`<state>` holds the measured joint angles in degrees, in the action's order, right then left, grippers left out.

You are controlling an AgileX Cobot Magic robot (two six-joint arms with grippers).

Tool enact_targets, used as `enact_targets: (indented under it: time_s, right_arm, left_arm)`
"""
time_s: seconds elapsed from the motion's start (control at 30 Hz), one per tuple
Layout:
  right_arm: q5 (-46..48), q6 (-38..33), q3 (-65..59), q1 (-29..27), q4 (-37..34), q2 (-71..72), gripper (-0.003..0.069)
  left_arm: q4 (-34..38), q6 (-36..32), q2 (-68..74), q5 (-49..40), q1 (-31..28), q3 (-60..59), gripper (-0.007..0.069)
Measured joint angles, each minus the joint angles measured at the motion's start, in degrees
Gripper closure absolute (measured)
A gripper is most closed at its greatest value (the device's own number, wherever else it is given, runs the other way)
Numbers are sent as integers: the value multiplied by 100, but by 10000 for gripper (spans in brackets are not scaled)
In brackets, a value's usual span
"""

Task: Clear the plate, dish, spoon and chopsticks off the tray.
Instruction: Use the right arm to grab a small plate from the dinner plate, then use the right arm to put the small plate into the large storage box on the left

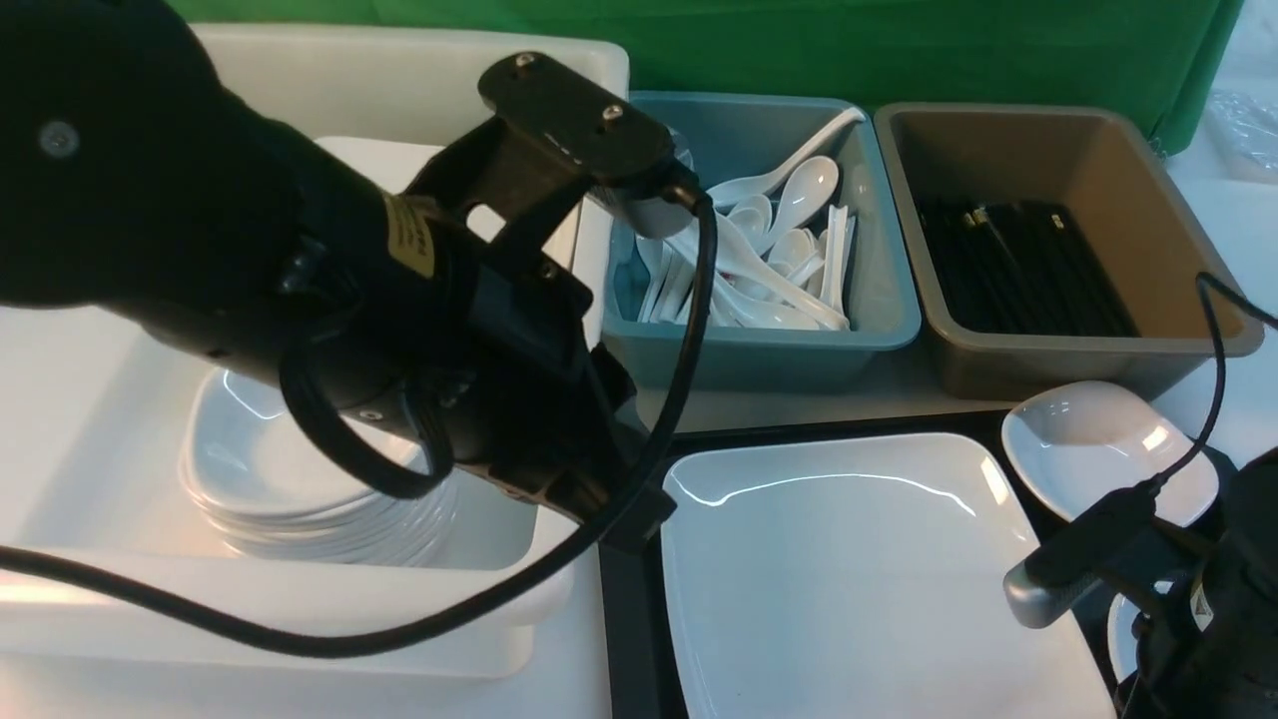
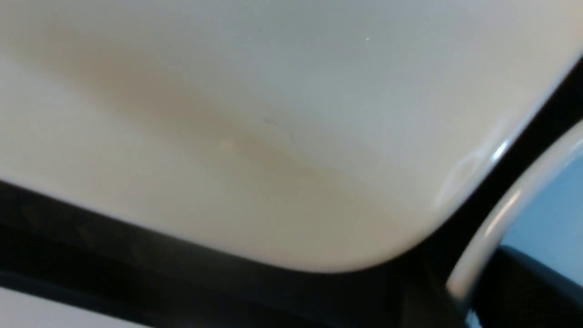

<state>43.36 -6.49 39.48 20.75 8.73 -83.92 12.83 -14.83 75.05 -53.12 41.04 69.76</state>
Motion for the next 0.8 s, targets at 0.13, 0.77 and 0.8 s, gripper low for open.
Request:
enact_targets:
  time_s: [0.13,0.77,0.8]
  right_arm:
    - [597,306,468,0,-147,692,567]
    - [673,-595,3904,845,-2252,1217,592]
    - [648,-640,4051,1010,-2264,1095,592]
  left_arm:
    - [-190,84,0,54,0,0,622]
    - [-938,1165,-429,271,-2432,0,622]
    - [-774,1109,-496,229,-2710,0,622]
